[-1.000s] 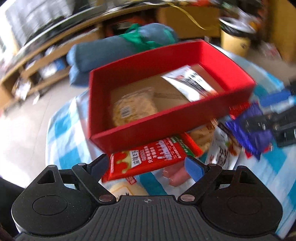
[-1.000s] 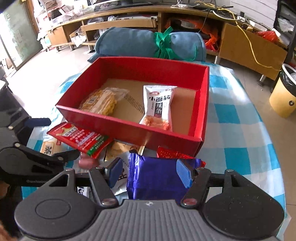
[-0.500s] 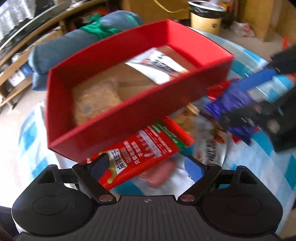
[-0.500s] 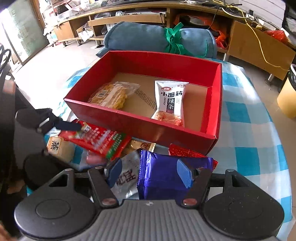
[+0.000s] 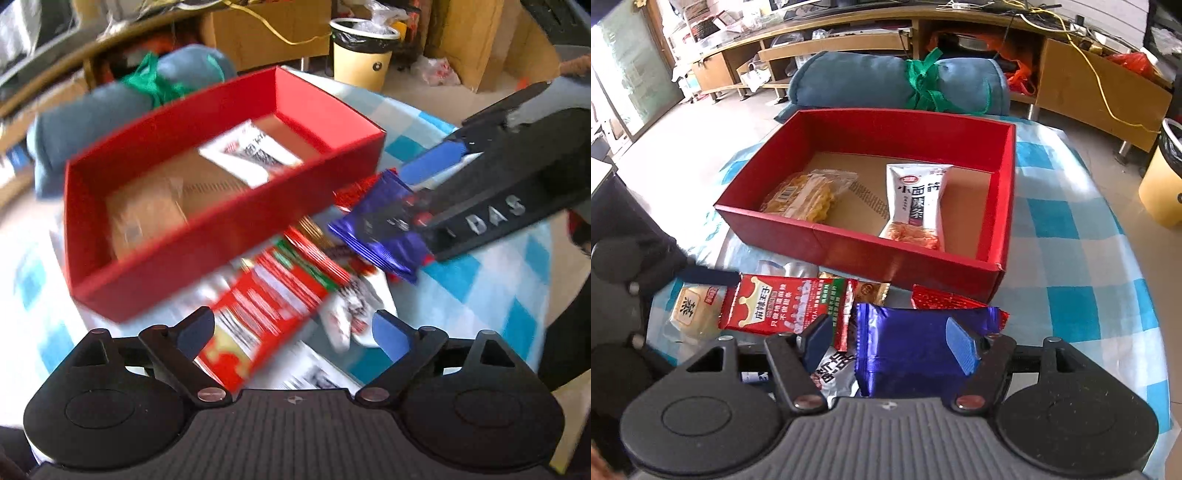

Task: Organize snacks
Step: 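Grasp the red spicy-strip packet with the left tool while the right tool lifts the blue bag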

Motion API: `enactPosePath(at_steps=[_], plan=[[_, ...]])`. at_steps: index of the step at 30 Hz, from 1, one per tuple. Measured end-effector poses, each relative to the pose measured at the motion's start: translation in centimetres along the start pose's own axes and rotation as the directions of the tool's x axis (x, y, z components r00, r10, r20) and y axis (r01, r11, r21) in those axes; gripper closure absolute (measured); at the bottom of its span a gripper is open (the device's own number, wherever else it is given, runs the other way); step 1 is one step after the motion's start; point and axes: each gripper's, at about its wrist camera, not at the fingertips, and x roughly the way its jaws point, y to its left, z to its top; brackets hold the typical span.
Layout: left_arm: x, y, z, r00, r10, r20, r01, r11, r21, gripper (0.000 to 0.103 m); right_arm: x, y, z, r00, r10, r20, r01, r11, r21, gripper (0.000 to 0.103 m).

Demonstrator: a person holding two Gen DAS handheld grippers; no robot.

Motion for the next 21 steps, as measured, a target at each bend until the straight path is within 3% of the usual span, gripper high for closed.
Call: enactPosePath(at_steps=[4, 8, 10, 13, 18, 21], plan=[[1.9, -0.4, 1.2, 0.998, 0.021, -0.053, -0.012, 0.984, 0.176, 0.008, 0.1, -0.9, -0.2, 1.0, -0.01, -0.01, 0.01, 1.0, 0.023, 0.041], [4.3, -0.9, 1.2, 0.994, 0.002, -0.114, 0.028, 0.965, 0.259, 0.008, 0.2, -2.0, -0.4, 1.0, -0.016, -0.019, 0.017, 0.999, 0.049, 0.041], [4.8, -0.9, 1.0, 0.994, -0.025, -0.106, 0.051, 0.967, 0.25, 0.007, 0.3, -2.6, -0.4, 0.999, -0.022, -0.025, 0.023, 0.998, 0.064, 0.04], [4.9, -0.3, 1.0, 0.991, -0.075, -0.111, 0.093, 0.981, 0.172, 0.014, 0.7, -3.5, -0.3, 0.999, -0.032, -0.038, 0.036, 0.996, 0.086, 0.04], [3.6, -0.6, -0.4, 0.994, -0.025, -0.109, 0.038, 0.992, 0.117, 0.03, 0.9, -4.1, -0.3, 0.998, -0.044, -0.046, 0.048, 0.994, 0.098, 0.04], [2.6, -0.2, -1.4, 0.993, -0.031, -0.117, 0.04, 0.997, 0.071, 0.033, 1.0, -4.2, -0.4, 0.998, -0.035, -0.051, 0.04, 0.994, 0.101, 0.04]])
